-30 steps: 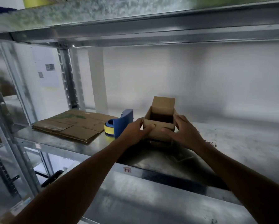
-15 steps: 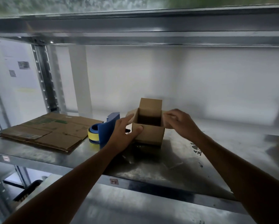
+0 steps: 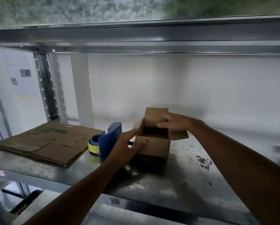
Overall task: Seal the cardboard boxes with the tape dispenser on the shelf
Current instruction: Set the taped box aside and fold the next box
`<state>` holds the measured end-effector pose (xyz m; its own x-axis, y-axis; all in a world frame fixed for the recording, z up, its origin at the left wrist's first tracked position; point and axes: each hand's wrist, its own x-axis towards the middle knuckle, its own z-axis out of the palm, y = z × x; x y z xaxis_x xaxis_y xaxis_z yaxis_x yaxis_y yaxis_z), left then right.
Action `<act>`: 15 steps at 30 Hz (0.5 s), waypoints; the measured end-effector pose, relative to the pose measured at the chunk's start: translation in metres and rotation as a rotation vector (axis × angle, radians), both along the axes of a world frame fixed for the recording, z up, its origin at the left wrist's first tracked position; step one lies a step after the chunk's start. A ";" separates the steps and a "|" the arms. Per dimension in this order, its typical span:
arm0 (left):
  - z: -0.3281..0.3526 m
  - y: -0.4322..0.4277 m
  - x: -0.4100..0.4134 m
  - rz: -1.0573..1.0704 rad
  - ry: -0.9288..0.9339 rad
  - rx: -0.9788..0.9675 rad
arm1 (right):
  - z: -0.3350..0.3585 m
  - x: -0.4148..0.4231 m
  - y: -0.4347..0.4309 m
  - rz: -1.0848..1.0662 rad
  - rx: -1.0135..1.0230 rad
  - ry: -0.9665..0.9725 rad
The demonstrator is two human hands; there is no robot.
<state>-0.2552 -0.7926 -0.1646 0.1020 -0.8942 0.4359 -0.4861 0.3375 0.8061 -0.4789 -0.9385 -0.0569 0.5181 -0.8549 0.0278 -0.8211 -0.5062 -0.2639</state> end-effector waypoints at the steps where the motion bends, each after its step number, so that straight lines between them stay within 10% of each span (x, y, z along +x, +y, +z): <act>1: 0.000 0.000 0.000 0.001 -0.005 0.006 | -0.005 0.000 -0.002 0.010 -0.014 0.019; 15: -0.001 -0.004 -0.002 -0.007 0.018 0.006 | -0.050 0.004 -0.021 -0.009 0.007 -0.339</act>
